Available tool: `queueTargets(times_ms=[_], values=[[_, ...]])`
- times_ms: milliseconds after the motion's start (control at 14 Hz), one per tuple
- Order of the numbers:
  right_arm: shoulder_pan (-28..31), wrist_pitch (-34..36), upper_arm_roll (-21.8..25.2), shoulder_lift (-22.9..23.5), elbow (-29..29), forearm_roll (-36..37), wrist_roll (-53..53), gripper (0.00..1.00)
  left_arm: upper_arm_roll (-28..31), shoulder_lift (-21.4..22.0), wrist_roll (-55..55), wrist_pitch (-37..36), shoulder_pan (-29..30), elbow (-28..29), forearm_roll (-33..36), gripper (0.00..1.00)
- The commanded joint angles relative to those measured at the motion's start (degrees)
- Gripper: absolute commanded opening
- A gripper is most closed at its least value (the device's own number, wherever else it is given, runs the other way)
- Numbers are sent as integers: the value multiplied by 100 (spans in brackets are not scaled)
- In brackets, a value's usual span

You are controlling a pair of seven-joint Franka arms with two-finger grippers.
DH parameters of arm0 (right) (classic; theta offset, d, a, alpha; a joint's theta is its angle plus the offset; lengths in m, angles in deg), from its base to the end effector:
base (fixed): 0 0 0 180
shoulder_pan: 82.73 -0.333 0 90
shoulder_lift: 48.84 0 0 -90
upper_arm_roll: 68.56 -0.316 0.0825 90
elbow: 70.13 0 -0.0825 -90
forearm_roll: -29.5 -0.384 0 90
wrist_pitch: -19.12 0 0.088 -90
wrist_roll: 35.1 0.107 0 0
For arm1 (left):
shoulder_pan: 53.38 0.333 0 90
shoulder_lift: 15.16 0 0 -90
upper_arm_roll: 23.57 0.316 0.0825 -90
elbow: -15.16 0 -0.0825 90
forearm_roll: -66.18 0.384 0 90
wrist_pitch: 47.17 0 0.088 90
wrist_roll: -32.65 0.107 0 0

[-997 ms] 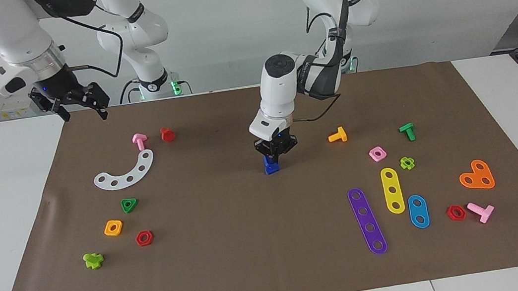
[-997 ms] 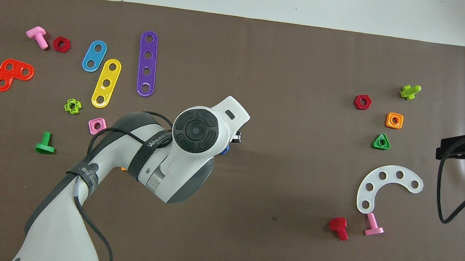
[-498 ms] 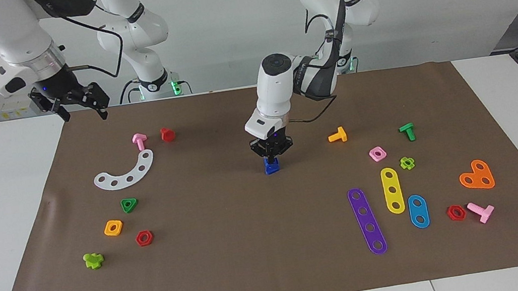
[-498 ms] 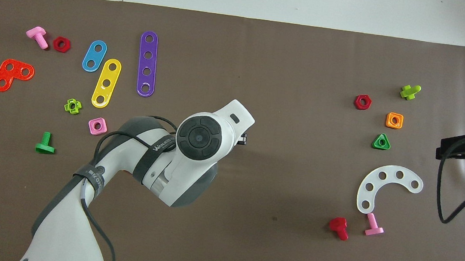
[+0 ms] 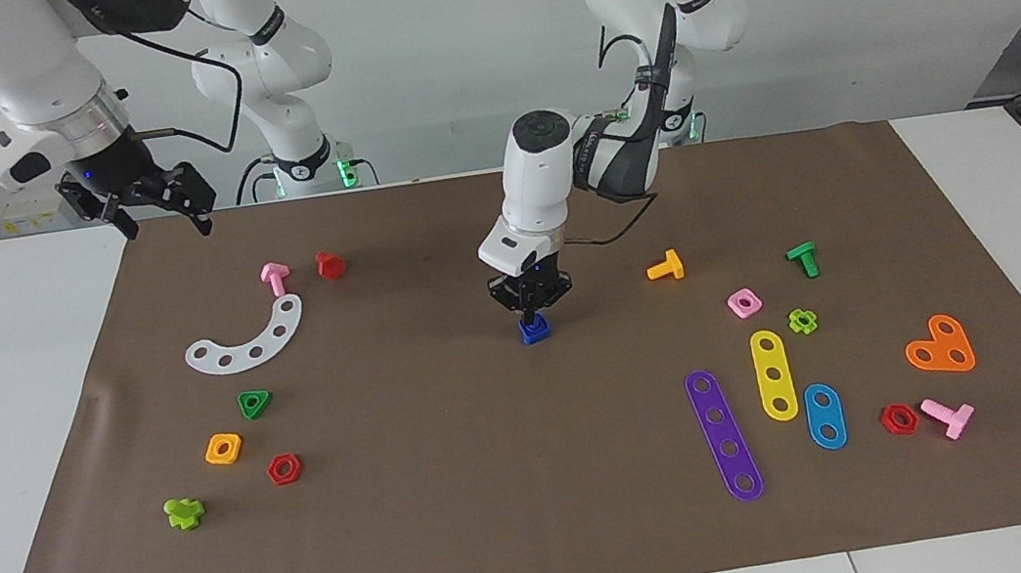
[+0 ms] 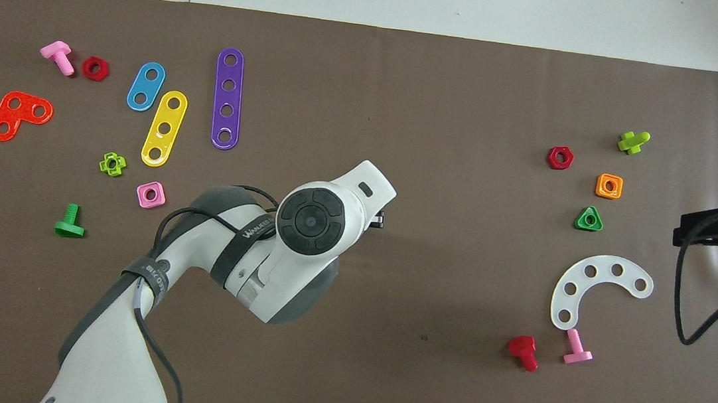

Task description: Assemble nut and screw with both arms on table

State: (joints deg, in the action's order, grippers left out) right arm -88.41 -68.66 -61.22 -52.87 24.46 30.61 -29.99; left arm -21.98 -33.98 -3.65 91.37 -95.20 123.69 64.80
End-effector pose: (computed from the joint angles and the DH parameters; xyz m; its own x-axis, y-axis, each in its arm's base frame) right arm 0.5274 -0.0198 0.6213 0.9919 -0.1178 -0.0480 -0.1173 -0.9930 0.0147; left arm 0.4897 -0.4159 0.3503 0.9876 -0.0445 0.1504 -0.0634 -0.9904 0.1232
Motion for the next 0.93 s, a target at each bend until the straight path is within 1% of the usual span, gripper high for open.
queueTargets(times_ms=[0,142,214,285,356,427,569,854], values=[[-3,-64,13,-133,147,-84,60,100,96,46,-141,-46,-116,64,94,9],[-3,-64,13,-133,147,-84,60,100,104,150,-185,-256,-99,19,94,15],[-3,-64,13,-133,147,-84,60,100,104,282,-185,-405,-64,19,94,24],[-3,-64,13,-133,147,-84,60,100,104,387,-167,-520,-29,28,94,45],[-3,-64,13,-133,147,-84,60,100,113,510,-115,-652,-2,54,94,81],[-3,-64,13,-133,147,-84,60,100,122,590,-80,-784,94,54,94,100],[-3,-64,13,-133,147,-84,60,100,113,818,122,-977,349,80,103,100],[-3,-64,13,-133,147,-84,60,100,104,1266,1131,-1654,1086,63,94,100]])
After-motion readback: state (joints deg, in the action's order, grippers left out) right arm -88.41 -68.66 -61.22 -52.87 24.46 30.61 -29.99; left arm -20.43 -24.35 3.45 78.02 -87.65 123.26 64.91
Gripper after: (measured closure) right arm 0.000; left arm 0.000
